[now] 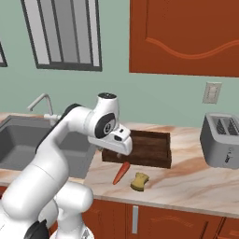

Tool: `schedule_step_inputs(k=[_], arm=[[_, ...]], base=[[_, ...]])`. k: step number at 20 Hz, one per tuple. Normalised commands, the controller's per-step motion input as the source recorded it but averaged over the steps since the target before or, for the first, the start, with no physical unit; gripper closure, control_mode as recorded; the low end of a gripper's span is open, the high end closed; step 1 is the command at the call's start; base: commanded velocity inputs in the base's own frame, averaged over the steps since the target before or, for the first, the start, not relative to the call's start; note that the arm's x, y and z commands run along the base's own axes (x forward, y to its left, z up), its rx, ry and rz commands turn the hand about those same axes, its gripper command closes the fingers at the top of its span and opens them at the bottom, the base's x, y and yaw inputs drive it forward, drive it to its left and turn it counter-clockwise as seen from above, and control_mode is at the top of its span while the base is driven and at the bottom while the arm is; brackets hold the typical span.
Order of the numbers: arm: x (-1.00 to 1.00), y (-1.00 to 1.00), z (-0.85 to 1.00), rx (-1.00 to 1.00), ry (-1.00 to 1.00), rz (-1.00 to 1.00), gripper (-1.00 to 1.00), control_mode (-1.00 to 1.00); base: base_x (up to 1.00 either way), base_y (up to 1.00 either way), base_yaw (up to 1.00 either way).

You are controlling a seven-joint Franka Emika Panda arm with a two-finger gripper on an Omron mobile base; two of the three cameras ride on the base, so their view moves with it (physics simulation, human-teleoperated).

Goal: Pick up all produce items and place them in the sink. Turn on the sink faucet to wash them. Then turn the sink off and put them in the tray.

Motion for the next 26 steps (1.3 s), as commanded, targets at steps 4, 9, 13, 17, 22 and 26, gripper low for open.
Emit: schedule_step_inputs(k=[4, 9, 13, 17, 22, 26], arm=[[0.18, -0.05, -0.28, 0.00, 0.00, 0.00, -1.00, -1.00], [0.25, -0.04, -0.28, 0.00, 0.00, 0.00, -1.00, -1.00], [0.20, -0.05, -0.26, 0.00, 0.00, 0.03, -1.00, -1.00], [0.16, -0.07, -0.28, 0.00, 0.00, 0.04, -1.00, -1.00], [0.05, -0.09, -0.26, 0.00, 0.00, 0.03, -1.00, -1.00], [0.00, -0.05, -0.19, 0.00, 0.00, 0.04, -1.00, -1.00]], base=[[0.00, 0.00, 0.00], [0.00, 0.00, 0.00], [0.00, 0.00, 0.00], [0.00, 0.00, 0.00], [0.00, 0.00, 0.00], [0.00, 0.00, 0.00]])
